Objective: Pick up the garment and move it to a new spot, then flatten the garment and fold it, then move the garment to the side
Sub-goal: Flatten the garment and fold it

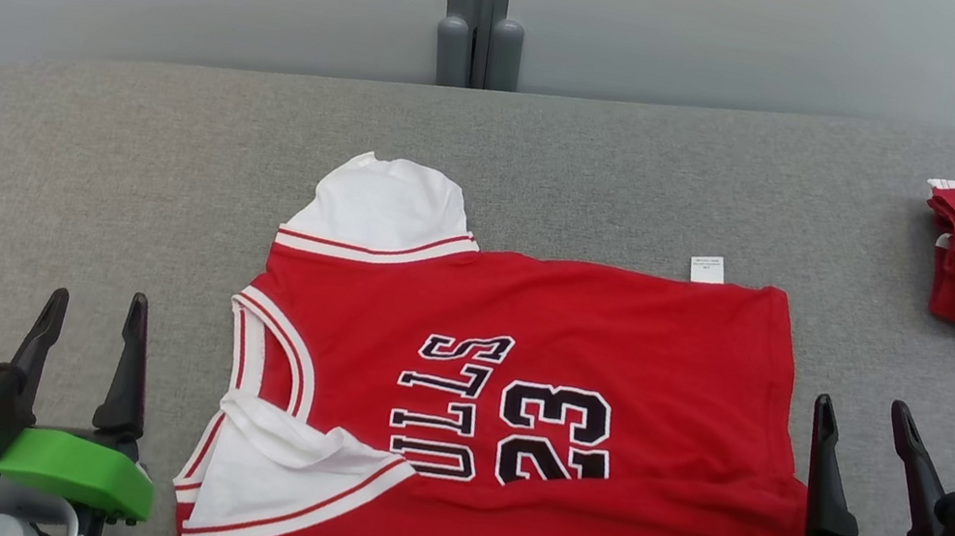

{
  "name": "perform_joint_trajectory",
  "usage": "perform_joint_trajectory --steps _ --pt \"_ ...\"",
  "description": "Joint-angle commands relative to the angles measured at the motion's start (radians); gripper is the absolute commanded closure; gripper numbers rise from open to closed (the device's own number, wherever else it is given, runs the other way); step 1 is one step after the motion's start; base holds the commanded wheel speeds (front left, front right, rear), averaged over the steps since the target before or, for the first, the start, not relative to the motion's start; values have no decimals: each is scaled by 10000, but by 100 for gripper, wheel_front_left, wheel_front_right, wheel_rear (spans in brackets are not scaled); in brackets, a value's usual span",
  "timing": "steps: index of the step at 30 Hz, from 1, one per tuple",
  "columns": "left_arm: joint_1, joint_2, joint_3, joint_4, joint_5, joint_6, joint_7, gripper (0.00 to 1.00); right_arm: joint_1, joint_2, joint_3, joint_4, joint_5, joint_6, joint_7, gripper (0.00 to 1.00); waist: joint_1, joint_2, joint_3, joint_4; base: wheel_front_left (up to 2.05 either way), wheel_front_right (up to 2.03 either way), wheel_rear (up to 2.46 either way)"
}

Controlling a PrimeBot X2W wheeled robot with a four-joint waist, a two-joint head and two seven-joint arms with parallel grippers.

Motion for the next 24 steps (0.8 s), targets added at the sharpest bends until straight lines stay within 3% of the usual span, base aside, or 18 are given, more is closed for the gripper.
perform_joint_trajectory --steps 1,24 --pt "102 -6 60 24 38 30 -27 0 161 17 42 -42 -95 -1 -36 0 0 0 -12 19 0 0 0" --pt "174 -150 131 318 162 -61 -28 0 60 -9 215 157 -151 -1 -40 0 0 0 12 13 0 0 0"
